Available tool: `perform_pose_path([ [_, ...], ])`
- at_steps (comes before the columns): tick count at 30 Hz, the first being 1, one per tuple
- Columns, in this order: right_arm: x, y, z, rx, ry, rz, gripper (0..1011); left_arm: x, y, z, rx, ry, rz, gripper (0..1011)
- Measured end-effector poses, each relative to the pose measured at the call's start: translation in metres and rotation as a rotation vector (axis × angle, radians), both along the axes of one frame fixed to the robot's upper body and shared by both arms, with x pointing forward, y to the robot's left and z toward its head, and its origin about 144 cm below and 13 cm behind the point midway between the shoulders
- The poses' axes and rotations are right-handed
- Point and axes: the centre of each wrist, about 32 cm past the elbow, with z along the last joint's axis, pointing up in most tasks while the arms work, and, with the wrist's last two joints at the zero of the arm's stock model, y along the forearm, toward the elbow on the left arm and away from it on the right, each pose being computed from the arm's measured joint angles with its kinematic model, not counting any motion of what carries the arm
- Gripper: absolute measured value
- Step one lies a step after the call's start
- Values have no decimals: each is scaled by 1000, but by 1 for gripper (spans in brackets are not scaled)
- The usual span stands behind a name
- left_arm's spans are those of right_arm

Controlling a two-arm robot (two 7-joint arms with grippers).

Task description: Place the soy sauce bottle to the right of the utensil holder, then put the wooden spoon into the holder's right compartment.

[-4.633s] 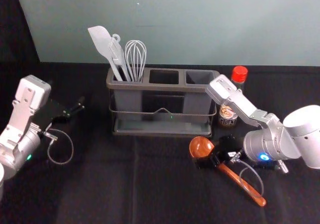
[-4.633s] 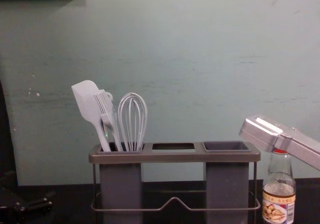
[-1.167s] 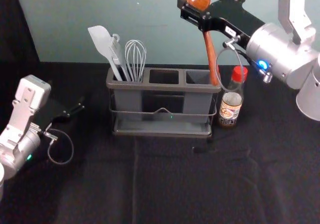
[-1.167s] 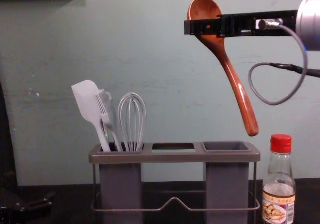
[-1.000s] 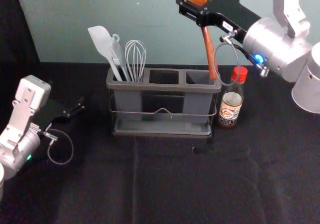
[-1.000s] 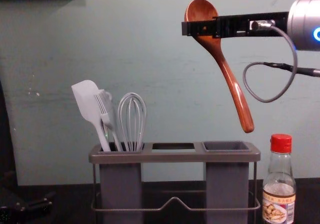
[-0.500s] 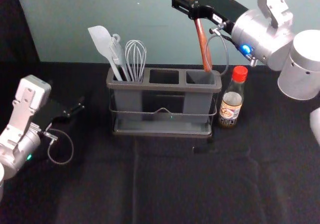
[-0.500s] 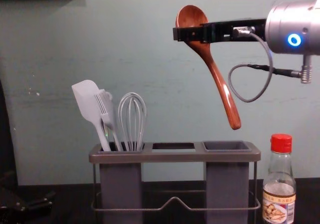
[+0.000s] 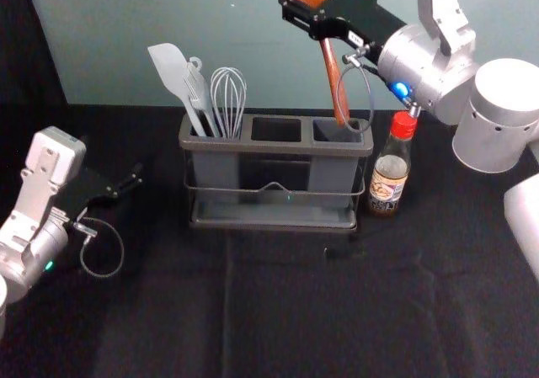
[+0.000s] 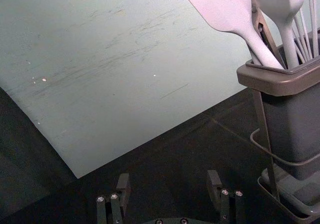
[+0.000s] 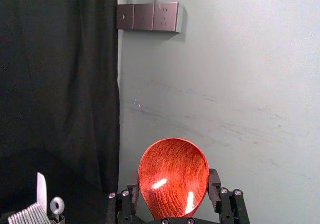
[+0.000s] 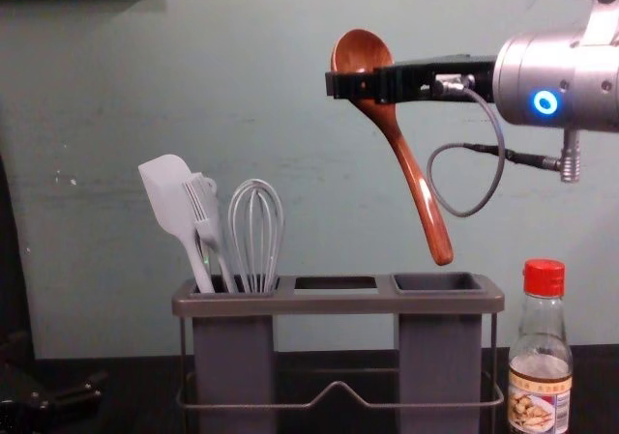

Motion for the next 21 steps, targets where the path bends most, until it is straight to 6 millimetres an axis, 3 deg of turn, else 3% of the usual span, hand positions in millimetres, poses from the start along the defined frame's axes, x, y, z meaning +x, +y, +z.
perform_pose_path([
  [21, -1, 0, -23, -7, 16, -7, 833, 0, 0, 0, 0, 0, 0, 1005],
])
